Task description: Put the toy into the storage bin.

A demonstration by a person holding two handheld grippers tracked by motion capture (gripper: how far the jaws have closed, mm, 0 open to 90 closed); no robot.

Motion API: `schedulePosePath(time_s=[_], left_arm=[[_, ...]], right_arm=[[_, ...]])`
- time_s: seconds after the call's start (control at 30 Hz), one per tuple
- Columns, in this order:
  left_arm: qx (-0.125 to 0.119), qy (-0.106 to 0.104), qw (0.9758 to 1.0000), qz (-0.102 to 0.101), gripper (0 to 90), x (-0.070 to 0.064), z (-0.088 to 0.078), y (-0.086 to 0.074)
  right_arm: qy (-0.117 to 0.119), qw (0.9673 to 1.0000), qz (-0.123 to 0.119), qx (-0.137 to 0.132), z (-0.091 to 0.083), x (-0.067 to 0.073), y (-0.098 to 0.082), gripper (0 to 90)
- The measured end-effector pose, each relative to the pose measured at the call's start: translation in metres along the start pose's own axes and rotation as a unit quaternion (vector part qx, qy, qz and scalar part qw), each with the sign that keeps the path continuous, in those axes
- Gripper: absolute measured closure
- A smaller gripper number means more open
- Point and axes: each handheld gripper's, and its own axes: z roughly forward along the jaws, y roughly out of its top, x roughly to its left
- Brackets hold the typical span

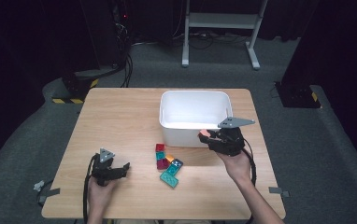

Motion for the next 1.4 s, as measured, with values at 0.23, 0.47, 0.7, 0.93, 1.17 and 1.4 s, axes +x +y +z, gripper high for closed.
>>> schedulePosePath(time_s=[0.23, 0.47, 0.7, 0.93, 1.17, 1.4], left_arm=[[0.000, 0.000, 1.0000, 0.000, 15.8, 0.000, 0.000, 0.000], [0.000, 0.000, 1.0000, 0.000, 15.8, 0.000, 0.000, 0.000], [0.000, 0.000, 1.0000, 0.000, 15.9, 0.000, 0.000, 0.000], [0.000, 0.000, 1.0000, 0.000, 15.8, 0.000, 0.000, 0.000], [0.000, 0.000, 1.0000, 0.000, 15.9, 0.000, 0.000, 0.000], [0.000, 0.000, 1.0000, 0.000, 15.9, 0.000, 0.000, 0.000]], right_arm=[[-0.005, 1.0000, 0.007, -0.005, -0.003, -0.008, 0.016, 66.2], [-0.024, 0.9995, 0.017, -0.009, -0.003, -0.020, 0.032, 66.1], [-0.035, 0.9991, 0.024, 0.003, 0.005, -0.029, 0.041, 66.1], [-0.047, 0.9979, 0.042, 0.013, 0.016, -0.039, 0.045, 66.0], [-0.053, 0.9971, 0.046, 0.029, 0.029, -0.043, 0.048, 66.0], [-0.060, 0.9961, 0.056, 0.032, 0.040, -0.048, 0.054, 66.0]])
